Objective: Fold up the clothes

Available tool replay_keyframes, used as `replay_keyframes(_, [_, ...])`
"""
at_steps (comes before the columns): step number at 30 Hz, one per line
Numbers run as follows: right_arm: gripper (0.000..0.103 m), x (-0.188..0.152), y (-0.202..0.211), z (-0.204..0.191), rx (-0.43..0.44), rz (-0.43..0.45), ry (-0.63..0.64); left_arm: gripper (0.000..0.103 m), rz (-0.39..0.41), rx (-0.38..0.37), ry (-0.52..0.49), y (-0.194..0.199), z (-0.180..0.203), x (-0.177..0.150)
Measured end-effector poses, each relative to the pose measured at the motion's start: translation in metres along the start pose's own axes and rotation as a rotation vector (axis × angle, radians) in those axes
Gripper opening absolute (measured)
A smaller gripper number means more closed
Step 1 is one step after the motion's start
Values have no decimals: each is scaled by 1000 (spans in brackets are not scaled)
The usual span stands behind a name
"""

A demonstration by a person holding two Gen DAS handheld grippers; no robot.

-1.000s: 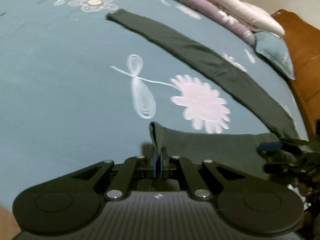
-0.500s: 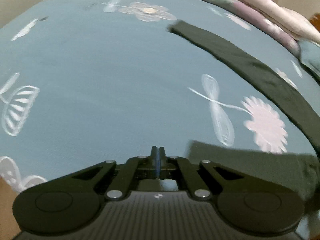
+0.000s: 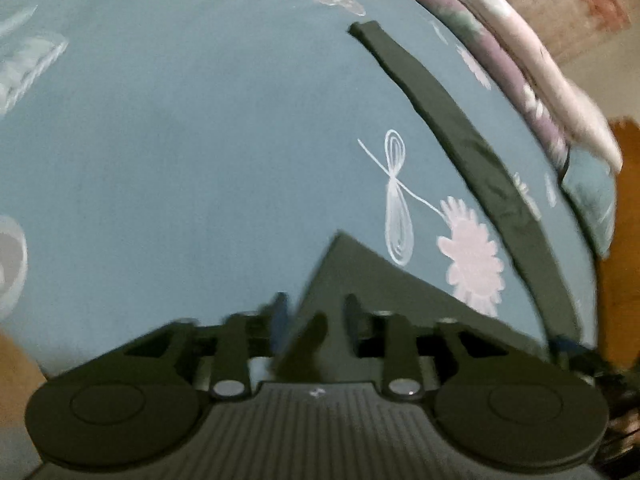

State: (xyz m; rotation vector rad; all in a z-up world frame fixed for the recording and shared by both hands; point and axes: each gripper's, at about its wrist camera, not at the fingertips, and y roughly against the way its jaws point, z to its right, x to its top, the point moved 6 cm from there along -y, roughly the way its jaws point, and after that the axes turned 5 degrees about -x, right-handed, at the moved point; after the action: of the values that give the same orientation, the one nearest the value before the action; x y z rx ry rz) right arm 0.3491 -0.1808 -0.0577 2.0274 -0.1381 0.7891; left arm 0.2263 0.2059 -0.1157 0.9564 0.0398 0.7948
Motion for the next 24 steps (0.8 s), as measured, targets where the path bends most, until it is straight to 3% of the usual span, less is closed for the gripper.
replay_keyframes(11, [103, 4, -20, -16, 42, -37, 43, 47, 150, -178, 382, -1, -32, -61])
replay_keyframes(17, [103, 7, -25, -19, 40, -60, 54, 51, 256, -273, 459, -7, -40, -59])
replay_keyframes(21, [103, 8, -26, -24, 56, -61, 69, 52, 316, -265, 427, -9, -38, -51])
replay_keyframes(24, [103, 6, -29, -26, 57, -72, 74, 57, 325, -310, 431, -13, -32, -55])
